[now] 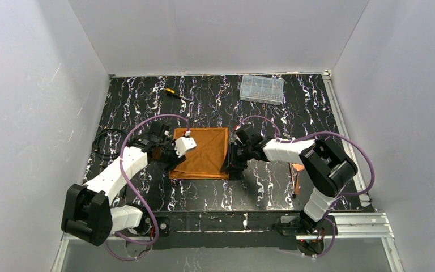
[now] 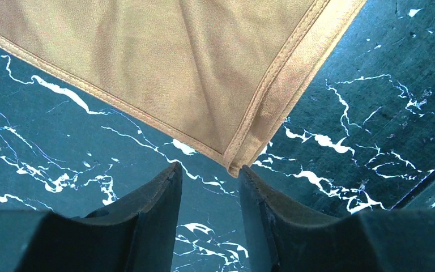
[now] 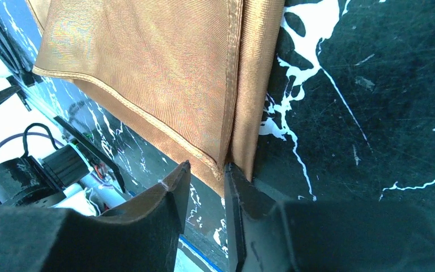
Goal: Fold the napkin into a case and place the utensils inside
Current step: Pick up the upper triangle-folded napkin from the center of the board.
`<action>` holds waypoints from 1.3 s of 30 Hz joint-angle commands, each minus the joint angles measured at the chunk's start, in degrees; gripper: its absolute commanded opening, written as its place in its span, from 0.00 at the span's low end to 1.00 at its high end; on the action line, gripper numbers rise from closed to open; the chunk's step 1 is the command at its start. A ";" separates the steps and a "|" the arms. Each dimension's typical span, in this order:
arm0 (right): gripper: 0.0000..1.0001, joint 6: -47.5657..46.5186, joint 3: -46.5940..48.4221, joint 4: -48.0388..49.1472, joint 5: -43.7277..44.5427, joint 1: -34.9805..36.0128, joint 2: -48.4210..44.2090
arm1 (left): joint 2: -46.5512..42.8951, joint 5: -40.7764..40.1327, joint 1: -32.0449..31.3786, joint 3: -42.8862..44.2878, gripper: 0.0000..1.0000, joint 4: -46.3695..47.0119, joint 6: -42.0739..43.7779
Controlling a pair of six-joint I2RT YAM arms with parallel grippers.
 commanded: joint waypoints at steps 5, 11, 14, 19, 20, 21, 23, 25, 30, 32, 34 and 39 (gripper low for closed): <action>0.27 1.23 -1.04 2.24 0.68 0.17 -0.30 | -0.55 0.32 -0.15 0.15 0.39 -0.59 0.36; 0.15 1.92 -1.32 2.96 0.68 0.19 -0.83 | -1.75 0.61 -0.19 -0.03 0.39 -1.08 0.51; 0.06 2.13 -0.95 3.05 0.42 0.16 -0.98 | -1.93 0.12 -0.21 -0.36 0.39 -1.16 0.74; 0.01 2.36 -0.08 2.67 -0.01 0.15 -2.91 | -2.49 -0.31 -0.19 -0.20 0.39 -1.31 1.02; 0.01 2.32 0.27 2.36 -0.18 0.16 -3.35 | -2.56 -0.36 -0.16 -0.16 0.39 -1.33 1.03; 0.01 2.25 0.39 2.13 -0.32 0.16 -3.73 | -2.50 -0.47 -0.14 -0.15 0.39 -1.32 1.02; 0.01 2.08 0.43 1.47 -0.39 0.18 -4.53 | -2.41 -0.60 -0.14 -0.11 0.39 -1.34 1.06; 0.01 1.67 0.31 0.68 -0.43 0.16 -5.39 | -2.28 -0.79 -0.15 -0.06 0.39 -1.25 1.00; 0.01 1.13 -0.85 -0.77 -0.62 0.15 -7.16 | -1.95 -0.88 -0.19 0.00 0.40 -0.82 0.58; 0.01 1.02 -1.50 -0.99 -0.62 0.15 -7.71 | -1.61 -0.87 -0.17 0.03 0.40 -0.58 0.41; 0.01 0.99 -2.02 -1.01 -0.77 0.17 -7.97 | -1.16 -0.58 -0.14 0.03 0.40 -0.35 0.30; 0.01 0.54 -2.45 -1.54 -0.75 0.13 -7.80 | 0.38 0.73 -0.18 -0.05 0.40 0.67 -0.73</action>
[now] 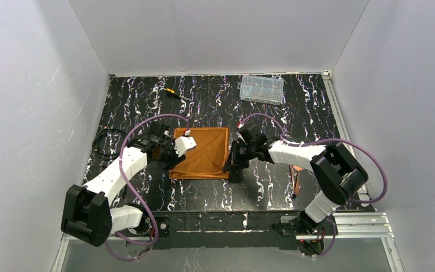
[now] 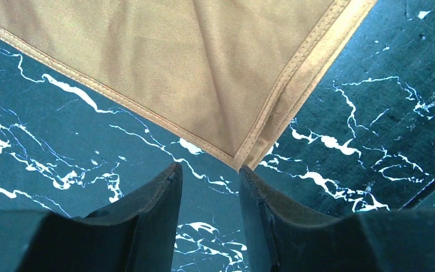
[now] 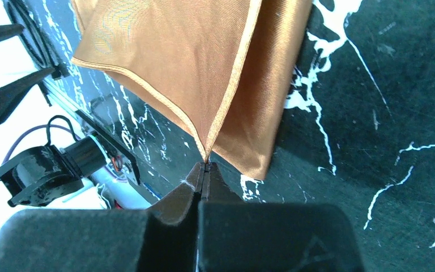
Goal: Fold the napkin into a case and place the utensils inside
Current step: Pick up the upper triangle-folded napkin from the center of the board.
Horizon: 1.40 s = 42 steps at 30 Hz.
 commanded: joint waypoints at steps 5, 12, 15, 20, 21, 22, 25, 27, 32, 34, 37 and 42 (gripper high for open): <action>0.01 -1.99 -1.51 -2.77 -0.35 -0.16 -2.15 | 2.81 1.71 -0.14 -0.41 0.40 2.04 -1.32; 0.01 -2.16 -1.97 -2.24 -0.52 -0.15 -1.81 | 4.87 2.52 -0.20 0.05 0.40 2.80 -2.13; 0.01 -2.74 -1.61 -2.39 -0.68 -0.41 -0.91 | 5.37 2.66 -0.21 -0.51 0.40 3.26 -2.11; 0.01 -3.63 -1.06 -3.11 -0.57 -0.88 -0.47 | 5.93 2.34 -0.23 -2.09 0.40 4.02 -1.67; 0.01 -3.71 -1.13 -3.26 -0.63 -1.06 -0.47 | 5.91 2.28 -0.28 -2.39 0.40 4.12 -1.56; 0.01 -3.90 -1.21 -3.43 -0.57 -1.18 -0.47 | 5.81 2.27 -0.28 -2.72 0.40 4.30 -1.37; 0.01 -4.14 -1.23 -3.41 -0.69 -1.58 -0.31 | 5.95 1.99 -0.23 -3.66 0.40 4.89 -1.10; 0.01 -4.22 -1.16 -3.30 -0.83 -1.64 -0.06 | 6.16 1.82 -0.25 -4.19 0.40 5.14 -1.08; 0.01 -4.40 -0.63 -3.37 -1.01 -1.86 0.66 | 6.17 0.81 -0.24 -5.19 0.40 6.03 -0.65; 0.01 -4.40 -0.35 -3.34 -1.25 -1.89 0.89 | 6.09 0.12 -0.30 -5.69 0.40 7.04 -0.76; 0.01 -4.55 -0.58 -3.73 -1.06 -1.92 0.65 | 6.36 0.45 -0.25 -5.54 0.40 7.25 -1.02; 0.01 -5.03 -1.27 -4.26 -0.78 -2.39 0.45 | 6.62 1.15 -0.33 -5.88 0.40 7.24 -1.41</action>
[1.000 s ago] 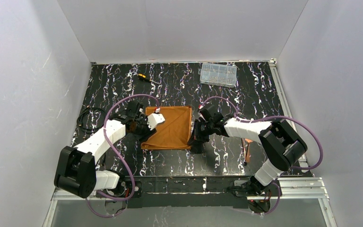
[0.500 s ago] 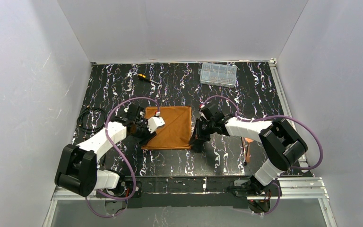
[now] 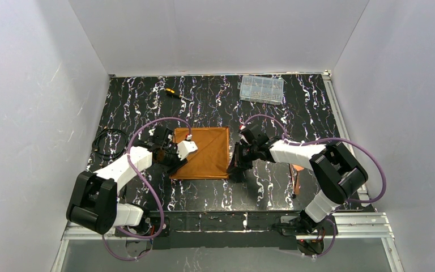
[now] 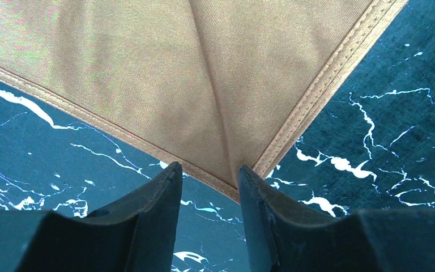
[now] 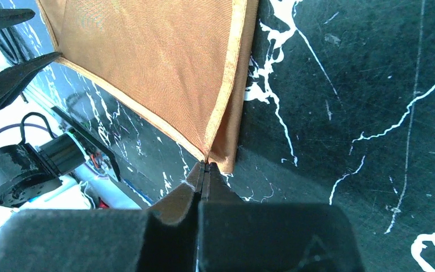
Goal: Fold the napkin into a case and place the utensils inside
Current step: Pick up the upper triangle-folded napkin from the center of the board.
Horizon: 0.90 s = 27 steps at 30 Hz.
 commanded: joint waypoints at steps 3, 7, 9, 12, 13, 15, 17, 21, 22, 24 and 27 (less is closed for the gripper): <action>0.07 -2.68 1.19 -3.45 0.47 -0.62 0.47 | 0.31 0.81 -0.30 -1.81 0.40 -0.26 0.11; 0.39 -6.86 3.84 -8.17 2.91 -0.60 -0.29 | 0.21 0.96 -0.38 -2.24 0.40 -0.10 0.08; 0.48 -10.15 6.14 -11.67 4.87 -0.62 -1.02 | 0.10 1.01 -0.47 -2.20 0.40 -0.13 0.04; 0.54 -13.94 9.41 -15.43 7.07 -0.61 -3.12 | -0.02 0.91 -0.54 -2.22 0.40 -0.10 0.01; 0.54 -15.10 10.21 -16.18 7.76 -0.67 -3.61 | -0.08 0.87 -0.56 -2.28 0.40 -0.11 0.18; 0.54 -17.92 12.06 -17.91 9.58 -0.49 -4.25 | -0.11 0.37 -0.56 -2.44 0.40 0.09 0.22; 0.54 -21.27 11.64 -15.91 10.48 0.24 -6.03 | -0.31 0.33 -0.58 -2.69 0.40 0.26 0.19; 0.55 -31.63 4.41 -5.48 12.88 4.47 -13.66 | -0.03 0.52 -0.56 -2.66 0.40 0.53 -0.16; 0.56 -34.74 2.88 -3.65 14.04 5.18 -15.52 | 0.07 0.51 -0.56 -2.59 0.40 0.48 -0.11; 0.59 -41.39 0.44 -1.31 15.49 7.17 -18.50 | 0.19 0.50 -0.56 -2.47 0.40 0.44 -0.28; 0.63 -50.24 -1.96 0.92 17.42 10.79 -21.21 | 0.17 0.59 -0.61 -2.37 0.40 0.39 -0.21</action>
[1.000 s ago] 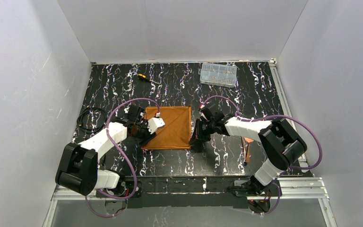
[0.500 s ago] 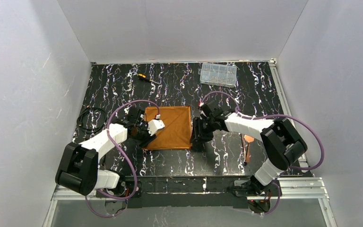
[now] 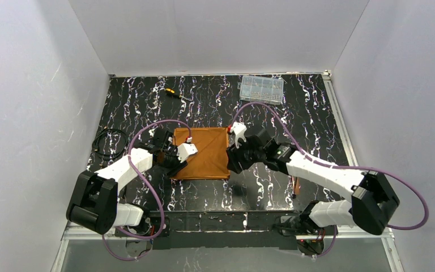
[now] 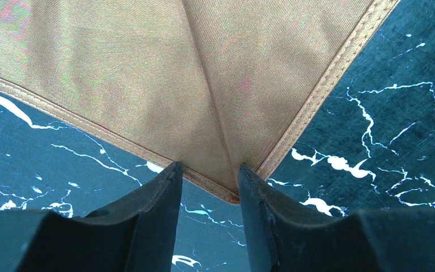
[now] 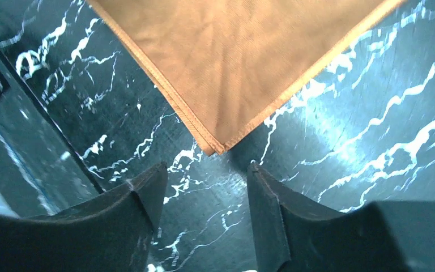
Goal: Fold the napkin into a case and place the utensils inside
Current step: Pick up the upper triangle-folded napkin from the center of the board.
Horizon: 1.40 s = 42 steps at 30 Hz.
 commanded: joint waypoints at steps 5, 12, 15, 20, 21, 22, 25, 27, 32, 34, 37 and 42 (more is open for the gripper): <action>0.73 -26.30 -5.06 10.53 5.73 9.30 -4.02 | 0.11 0.59 -0.27 -0.12 0.40 -1.42 -0.04; 0.74 -33.85 -3.37 10.16 5.26 12.51 3.64 | 0.06 0.65 -0.25 -0.02 0.40 -1.78 -0.04; 0.73 -35.91 -2.77 9.39 6.31 13.10 6.75 | 0.18 0.57 -0.34 0.25 0.40 -1.92 -0.06; 0.71 -38.00 -2.50 8.69 6.07 13.18 9.86 | 0.02 0.46 -0.25 0.21 0.40 -2.15 0.14; 0.71 -38.29 -2.43 8.66 5.99 13.24 10.38 | 0.04 0.48 -0.26 0.13 0.40 -2.19 0.10; 0.71 -38.57 -2.42 8.68 5.91 13.45 10.66 | -0.03 0.45 -0.30 0.05 0.40 -2.15 0.15; 0.70 -39.26 -2.58 9.55 6.60 13.76 11.37 | -0.22 0.41 -0.26 -0.07 0.40 -2.21 0.41; 0.69 -39.69 -2.47 9.78 6.76 13.85 11.97 | -0.32 0.25 -0.26 -0.10 0.40 -2.18 0.52; 0.66 -39.48 -2.42 11.67 7.07 13.94 13.39 | -0.40 0.22 -0.28 0.01 0.40 -2.19 0.65; 0.64 -39.46 -2.21 11.82 6.89 13.88 13.95 | -0.33 0.16 -0.30 0.01 0.40 -2.19 0.63; 0.59 -39.49 -1.98 11.70 6.47 13.93 14.67 | -0.32 0.20 -0.29 0.00 0.40 -2.20 0.73; 0.46 -39.81 -1.94 11.76 7.04 13.82 15.39 | -0.34 -0.08 -0.29 -0.09 0.40 -2.20 1.02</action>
